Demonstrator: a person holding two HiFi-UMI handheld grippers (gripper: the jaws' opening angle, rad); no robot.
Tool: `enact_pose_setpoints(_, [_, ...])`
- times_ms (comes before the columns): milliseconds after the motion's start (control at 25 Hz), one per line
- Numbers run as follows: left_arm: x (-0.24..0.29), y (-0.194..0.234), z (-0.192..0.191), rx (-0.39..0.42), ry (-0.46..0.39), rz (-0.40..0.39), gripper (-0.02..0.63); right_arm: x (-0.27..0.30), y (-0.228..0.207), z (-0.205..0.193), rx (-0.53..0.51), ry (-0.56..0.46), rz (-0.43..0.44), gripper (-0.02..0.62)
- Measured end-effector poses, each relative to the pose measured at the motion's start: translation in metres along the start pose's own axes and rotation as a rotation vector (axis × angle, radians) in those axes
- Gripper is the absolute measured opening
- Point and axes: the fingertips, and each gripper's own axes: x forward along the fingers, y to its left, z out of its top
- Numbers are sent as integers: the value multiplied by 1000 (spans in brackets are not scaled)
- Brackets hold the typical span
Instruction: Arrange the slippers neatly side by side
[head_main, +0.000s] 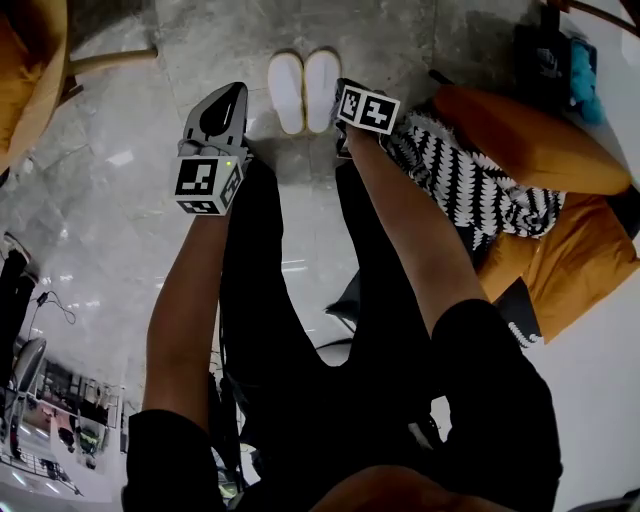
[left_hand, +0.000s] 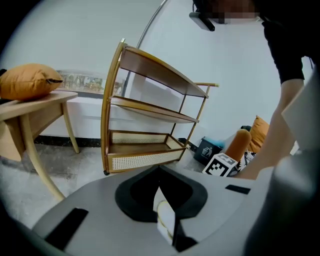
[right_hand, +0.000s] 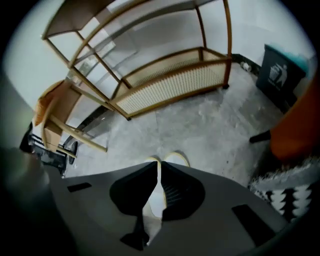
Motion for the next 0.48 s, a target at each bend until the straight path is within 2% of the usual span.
enact_pose_setpoints(200, [-27, -29, 60, -19, 17, 16, 15, -111, 51, 73, -112, -113, 49, 38])
enact_pose_setpoints(360, [-52, -47, 134, -23, -13, 50, 15, -207, 101, 134, -160, -224, 116, 35])
enact_pose_setpoints(480, [-76, -70, 190, -49, -34, 64, 15, -289, 132, 165, -179, -305, 161, 35])
